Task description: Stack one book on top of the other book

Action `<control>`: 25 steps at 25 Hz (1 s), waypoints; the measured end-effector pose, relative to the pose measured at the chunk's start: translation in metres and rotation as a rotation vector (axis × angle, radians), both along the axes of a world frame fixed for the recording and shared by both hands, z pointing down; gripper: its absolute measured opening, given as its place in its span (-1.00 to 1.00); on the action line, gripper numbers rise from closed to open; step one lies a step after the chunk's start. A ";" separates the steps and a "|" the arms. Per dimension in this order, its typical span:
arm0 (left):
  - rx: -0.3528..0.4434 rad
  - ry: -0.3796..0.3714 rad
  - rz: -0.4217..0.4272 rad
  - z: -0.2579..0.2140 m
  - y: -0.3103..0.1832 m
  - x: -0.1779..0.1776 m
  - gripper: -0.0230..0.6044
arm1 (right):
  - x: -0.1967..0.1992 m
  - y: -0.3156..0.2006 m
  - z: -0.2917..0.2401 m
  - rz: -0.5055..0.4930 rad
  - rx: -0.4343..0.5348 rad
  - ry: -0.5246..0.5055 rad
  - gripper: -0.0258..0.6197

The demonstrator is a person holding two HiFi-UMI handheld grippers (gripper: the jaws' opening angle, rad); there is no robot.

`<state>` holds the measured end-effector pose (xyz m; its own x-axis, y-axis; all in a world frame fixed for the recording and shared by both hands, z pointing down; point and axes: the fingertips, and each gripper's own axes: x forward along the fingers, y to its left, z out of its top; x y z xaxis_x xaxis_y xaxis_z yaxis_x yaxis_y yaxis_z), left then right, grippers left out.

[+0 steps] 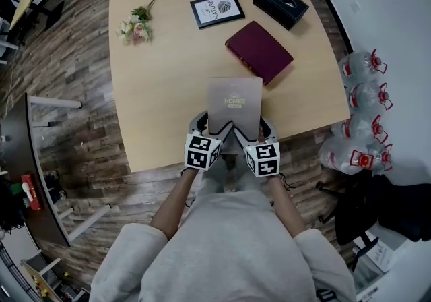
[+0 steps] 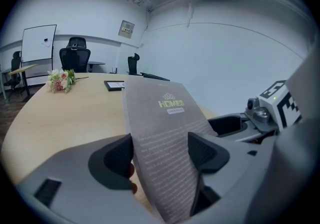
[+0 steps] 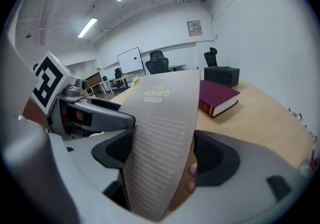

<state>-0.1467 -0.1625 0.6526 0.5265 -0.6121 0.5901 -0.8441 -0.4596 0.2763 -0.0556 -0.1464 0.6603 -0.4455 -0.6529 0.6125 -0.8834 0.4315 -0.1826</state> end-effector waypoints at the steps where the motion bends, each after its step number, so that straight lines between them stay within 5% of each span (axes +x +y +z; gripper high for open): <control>1: 0.009 -0.001 0.000 -0.003 -0.001 0.000 0.19 | 0.001 -0.002 -0.003 0.008 0.010 0.000 0.28; 25: 0.203 0.024 -0.052 -0.079 -0.035 -0.002 0.11 | 0.007 -0.048 -0.090 0.039 0.247 -0.005 0.11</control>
<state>-0.1490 -0.1979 0.5738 0.5036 -0.7439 0.4393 -0.8623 -0.4640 0.2026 -0.0482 -0.1945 0.5706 -0.4196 -0.7993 0.4303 -0.8997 0.4291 -0.0802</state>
